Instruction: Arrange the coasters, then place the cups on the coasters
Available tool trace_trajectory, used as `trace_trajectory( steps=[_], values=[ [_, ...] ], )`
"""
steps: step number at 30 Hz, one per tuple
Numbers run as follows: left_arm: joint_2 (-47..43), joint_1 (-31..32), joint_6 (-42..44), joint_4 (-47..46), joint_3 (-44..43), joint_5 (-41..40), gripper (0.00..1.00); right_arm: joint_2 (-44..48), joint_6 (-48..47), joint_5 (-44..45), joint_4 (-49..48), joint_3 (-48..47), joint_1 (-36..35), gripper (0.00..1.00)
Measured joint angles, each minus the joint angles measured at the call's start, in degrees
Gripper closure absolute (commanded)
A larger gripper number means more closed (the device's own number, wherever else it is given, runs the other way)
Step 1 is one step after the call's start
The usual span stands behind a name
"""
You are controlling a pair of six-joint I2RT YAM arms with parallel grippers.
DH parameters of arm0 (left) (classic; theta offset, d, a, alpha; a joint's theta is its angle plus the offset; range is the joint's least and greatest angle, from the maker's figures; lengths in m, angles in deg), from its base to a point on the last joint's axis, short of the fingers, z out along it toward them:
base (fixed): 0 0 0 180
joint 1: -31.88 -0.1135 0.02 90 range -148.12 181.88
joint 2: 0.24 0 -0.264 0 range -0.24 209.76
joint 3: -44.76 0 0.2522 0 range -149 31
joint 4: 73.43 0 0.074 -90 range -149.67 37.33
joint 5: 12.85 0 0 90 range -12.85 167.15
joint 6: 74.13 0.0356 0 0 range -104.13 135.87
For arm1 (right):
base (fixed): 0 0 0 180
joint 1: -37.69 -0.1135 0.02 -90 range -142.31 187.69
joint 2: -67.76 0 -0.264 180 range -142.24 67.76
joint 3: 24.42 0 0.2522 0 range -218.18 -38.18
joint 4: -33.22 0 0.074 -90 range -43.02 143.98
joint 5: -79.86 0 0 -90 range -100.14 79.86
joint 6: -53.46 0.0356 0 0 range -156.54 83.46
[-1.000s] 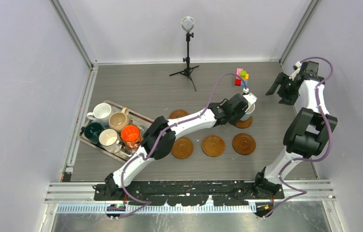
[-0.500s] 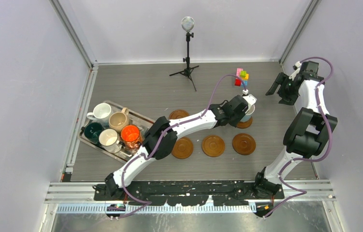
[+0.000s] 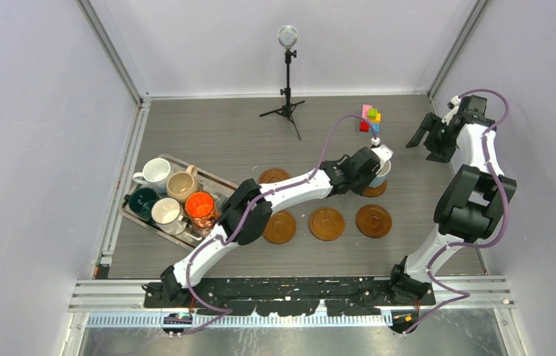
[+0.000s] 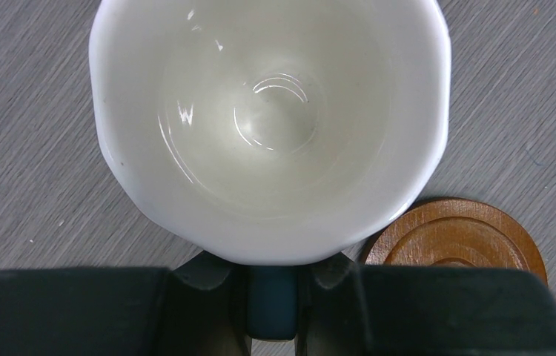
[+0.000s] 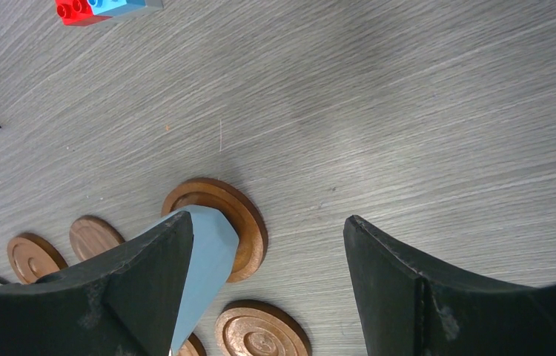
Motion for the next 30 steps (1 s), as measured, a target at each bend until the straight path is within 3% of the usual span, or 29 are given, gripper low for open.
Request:
trace_trajectory(
  steps=[19, 30],
  values=[
    [0.0, 0.2, 1.4, 1.6, -0.7, -0.6, 0.98, 0.0, 0.3, -0.8, -1.0, 0.1, 0.0, 0.21],
    [0.0, 0.2, 1.4, 3.4, -1.3, -0.6, 0.64, 0.0, 0.4, -0.9, -1.0, 0.1, 0.2, 0.21]
  ],
)
